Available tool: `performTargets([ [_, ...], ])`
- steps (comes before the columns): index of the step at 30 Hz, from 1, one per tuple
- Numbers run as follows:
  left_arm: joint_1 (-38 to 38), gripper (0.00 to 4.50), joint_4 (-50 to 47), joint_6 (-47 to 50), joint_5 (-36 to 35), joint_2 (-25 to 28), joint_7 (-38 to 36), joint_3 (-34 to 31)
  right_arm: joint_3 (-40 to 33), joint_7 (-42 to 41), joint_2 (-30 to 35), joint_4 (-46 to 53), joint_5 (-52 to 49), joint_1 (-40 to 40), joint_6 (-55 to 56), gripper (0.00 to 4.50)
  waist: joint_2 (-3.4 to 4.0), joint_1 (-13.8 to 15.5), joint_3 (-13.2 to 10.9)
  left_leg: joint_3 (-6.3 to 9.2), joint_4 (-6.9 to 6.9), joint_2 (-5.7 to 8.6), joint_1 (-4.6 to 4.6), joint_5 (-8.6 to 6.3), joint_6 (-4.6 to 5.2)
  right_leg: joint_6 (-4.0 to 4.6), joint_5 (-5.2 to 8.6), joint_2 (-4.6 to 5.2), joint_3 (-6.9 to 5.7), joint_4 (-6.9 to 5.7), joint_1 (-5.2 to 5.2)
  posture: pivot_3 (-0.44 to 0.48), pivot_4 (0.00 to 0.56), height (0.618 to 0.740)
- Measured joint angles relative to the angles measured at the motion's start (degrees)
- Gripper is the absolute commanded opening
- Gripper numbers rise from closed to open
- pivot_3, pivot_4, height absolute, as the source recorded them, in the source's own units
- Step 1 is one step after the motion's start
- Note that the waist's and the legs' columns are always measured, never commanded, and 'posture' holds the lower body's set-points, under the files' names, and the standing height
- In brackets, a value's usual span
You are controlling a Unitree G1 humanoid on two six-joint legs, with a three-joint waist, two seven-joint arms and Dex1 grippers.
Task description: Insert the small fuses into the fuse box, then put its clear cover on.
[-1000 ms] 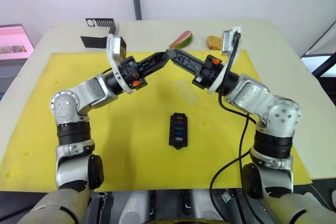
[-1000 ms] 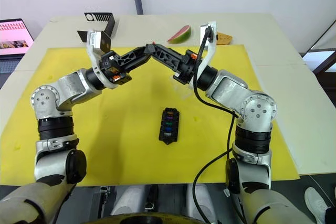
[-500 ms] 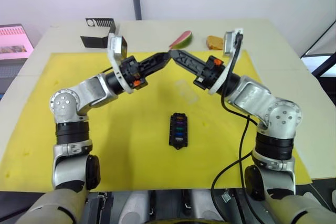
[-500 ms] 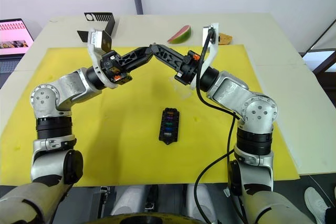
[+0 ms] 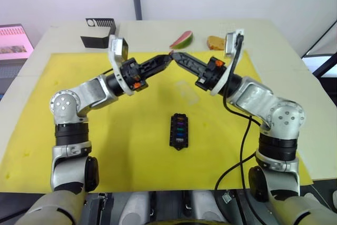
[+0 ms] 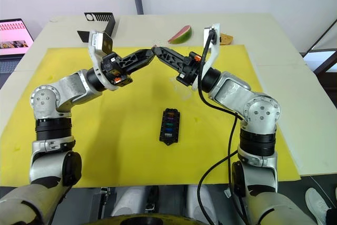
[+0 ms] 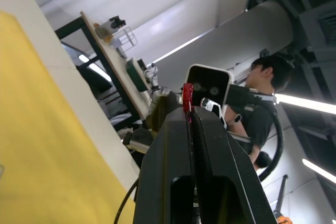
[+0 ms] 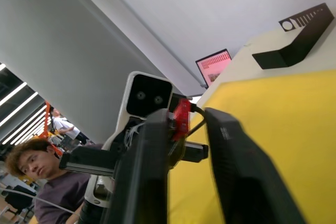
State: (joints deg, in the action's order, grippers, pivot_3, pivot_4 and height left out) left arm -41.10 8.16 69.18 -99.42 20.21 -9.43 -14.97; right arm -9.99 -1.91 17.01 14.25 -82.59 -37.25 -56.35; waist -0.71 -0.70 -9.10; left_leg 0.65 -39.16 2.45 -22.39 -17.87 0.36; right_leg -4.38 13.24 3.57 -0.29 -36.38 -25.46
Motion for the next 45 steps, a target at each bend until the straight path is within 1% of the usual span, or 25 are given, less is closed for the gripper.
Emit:
performTargets([
  [4,0.3,0.0,0.0,-0.2,0.0,0.2,-0.2,0.1,0.3,0.6,-0.1,0.2,-0.3,0.2,0.3,0.02,0.0,0.0,0.0,0.0,0.0,0.0,-0.01,0.0,0.0,0.0,0.0,0.0,0.0,0.03,0.01,0.0,0.15,0.74],
  [7,0.3,0.0,-0.1,-0.2,0.2,0.4,-1.4,0.2,0.2,1.7,-0.8,0.2,-2.7,0.8,1.0,0.02,0.0,0.0,0.0,0.0,0.0,0.0,-0.01,0.0,0.0,0.0,0.0,0.0,0.0,0.05,0.02,0.0,0.15,0.74],
  [11,0.3,0.0,-2.6,-1.1,4.0,1.6,-5.8,0.5,0.3,3.3,-0.7,0.2,-6.4,0.9,1.6,0.02,0.01,0.0,0.0,0.0,0.01,-0.01,-0.02,0.0,0.0,0.0,0.0,-0.01,0.0,0.06,0.01,0.0,0.15,0.74],
  [14,0.9,1.05,-4.1,-0.5,6.2,4.4,-9.3,0.8,0.6,4.3,0.1,0.3,-10.0,0.9,1.6,0.0,0.01,-0.1,0.0,-0.01,0.02,-0.02,-0.02,-0.02,0.03,0.01,0.0,-0.02,0.0,0.06,0.01,0.0,0.15,0.74],
  [15,1.5,1.58,-4.1,0.1,6.8,6.0,-10.4,0.8,0.5,4.7,0.8,0.3,-11.3,0.9,1.6,0.0,0.02,-0.1,0.0,-0.01,0.02,-0.03,-0.01,-0.03,0.06,0.01,0.0,-0.02,0.0,0.07,0.01,0.0,0.15,0.74],
  [16,2.1,1.99,-4.1,0.6,7.6,7.2,-11.4,0.8,0.4,4.9,1.5,0.3,-12.3,0.9,1.7,0.0,0.03,-0.1,0.0,-0.01,0.03,-0.04,-0.02,-0.07,0.12,0.01,0.0,-0.03,0.0,0.08,0.01,0.0,0.15,0.74],
  [17,2.8,2.61,-4.2,1.4,8.7,9.0,-13.1,0.9,0.4,5.1,2.5,0.4,-13.3,0.9,1.6,0.0,0.02,-0.1,0.0,-0.01,0.03,-0.06,-0.02,-0.14,0.25,0.01,0.01,-0.05,0.0,0.08,0.01,0.0,0.15,0.74],
  [19,3.4,3.65,-5.8,2.5,12.3,14.8,-17.2,1.9,0.7,5.1,5.8,2.0,-13.9,1.0,0.8,0.0,0.07,-0.1,-0.1,-0.02,0.03,-0.07,-0.04,-0.17,0.3,0.02,0.01,-0.07,-0.01,0.12,0.0,0.0,0.15,0.74],
  [20,4.1,4.12,-8.5,2.6,14.7,18.3,-20.2,2.6,0.9,4.5,8.4,3.7,-13.8,1.6,-0.1,0.0,0.09,-0.1,-0.1,-0.02,0.07,-0.08,-0.06,-0.18,0.32,0.02,0.01,-0.07,-0.01,0.18,0.01,0.0,0.15,0.74],
  [22,6.2,4.12,-13.6,1.9,20.5,25.1,-26.6,4.5,1.2,1.8,15.4,7.7,-12.5,3.6,-2.8,0.0,0.18,0.0,-0.1,-0.06,0.11,-0.07,-0.04,-0.23,0.4,0.04,0.03,-0.05,-0.01,0.31,0.07,0.0,0.15,0.74],
  [23,7.1,4.12,-14.9,0.8,23.8,27.0,-29.9,5.9,1.7,0.1,18.0,9.3,-10.8,4.6,-3.8,0.0,0.18,0.1,-0.1,-0.08,0.1,-0.07,-0.03,-0.25,0.44,0.04,0.03,-0.04,-0.01,0.35,0.1,0.0,0.15,0.74],
  [25,8.0,4.12,-15.9,-2.1,29.7,27.7,-35.1,10.0,3.9,-3.1,21.8,12.4,-6.5,5.7,-5.2,0.0,0.17,0.4,-0.2,-0.1,0.02,-0.07,-0.04,-0.34,0.59,0.2,0.12,-0.02,-0.01,0.38,0.16,0.0,0.15,0.74],
  [26,8.8,4.12,-17.1,-5.3,33.8,28.1,-38.3,13.1,5.8,-5.8,24.4,14.9,-3.0,6.1,-5.6,0.0,0.17,0.4,-0.2,-0.12,0.0,-0.07,-0.05,-0.35,0.61,0.22,0.13,0.0,0.0,0.39,0.16,0.0,0.15,0.74],
  [27,9.6,4.32,-18.5,-8.9,38.1,28.5,-41.2,16.0,7.6,-8.7,26.9,17.4,0.4,6.5,-5.7,0.0,0.17,0.4,-0.2,-0.14,-0.01,-0.07,-0.04,-0.35,0.62,0.23,0.14,0.0,0.01,0.39,0.16,0.0,0.15,0.74],
  [30,11.1,4.32,-20.9,-19.6,49.0,28.5,-48.3,22.1,13.8,-17.9,33.2,22.3,13.2,7.2,-2.9,0.0,0.15,0.3,-0.2,-0.14,0.02,-0.09,-0.04,-0.36,0.62,0.22,0.14,0.01,0.01,0.41,0.14,0.0,0.15,0.74],
  [31,11.4,4.32,-21.1,-22.5,51.5,28.1,-49.8,23.2,15.9,-20.6,34.5,22.8,17.5,7.5,-1.5,0.0,0.14,0.3,-0.2,-0.13,0.03,-0.11,-0.05,-0.36,0.62,0.22,0.14,0.0,0.01,0.43,0.13,0.0,0.15,0.74],
  [34,11.7,4.32,-21.0,-32.4,59.5,24.9,-52.6,25.9,22.1,-28.1,35.8,22.2,30.0,7.4,4.7,0.0,0.14,0.3,-0.2,-0.14,0.02,-0.13,-0.05,-0.36,0.62,0.21,0.13,0.03,0.02,0.44,0.12,0.0,0.15,0.74],
  [37,12.3,4.32,-19.4,-42.0,67.4,23.3,-55.1,28.7,26.8,-34.3,35.8,19.3,40.0,6.6,11.0,0.0,0.14,0.2,-0.2,-0.14,0.03,-0.13,-0.05,-0.36,0.62,0.18,0.11,0.03,0.02,0.43,0.11,0.0,0.15,0.74],
  [40,12.2,4.32,-16.5,-46.7,72.1,21.1,-56.2,30.2,29.5,-39.3,35.4,15.5,47.1,5.6,15.7,0.0,0.12,0.2,-0.2,-0.14,0.02,-0.13,-0.07,-0.36,0.62,0.05,0.03,0.03,0.01,0.43,0.1,0.0,0.15,0.74],
  [43,12.0,4.32,-13.9,-50.4,76.3,19.7,-57.3,31.5,30.8,-43.3,33.7,11.2,52.6,5.2,20.1,0.0,0.12,0.3,-0.2,-0.14,0.02,-0.13,-0.06,-0.36,0.62,0.02,0.02,0.03,0.01,0.42,0.1,0.0,0.15,0.74],
  [45,11.3,4.32,-11.9,-50.6,77.7,16.6,-56.2,31.8,32.3,-45.7,33.5,8.4,56.8,5.2,23.8,0.0,0.1,0.7,-0.2,-0.14,-0.03,-0.13,-0.08,-0.36,0.63,0.02,0.01,0.03,0.01,0.41,0.1,0.0,0.15,0.74],
])
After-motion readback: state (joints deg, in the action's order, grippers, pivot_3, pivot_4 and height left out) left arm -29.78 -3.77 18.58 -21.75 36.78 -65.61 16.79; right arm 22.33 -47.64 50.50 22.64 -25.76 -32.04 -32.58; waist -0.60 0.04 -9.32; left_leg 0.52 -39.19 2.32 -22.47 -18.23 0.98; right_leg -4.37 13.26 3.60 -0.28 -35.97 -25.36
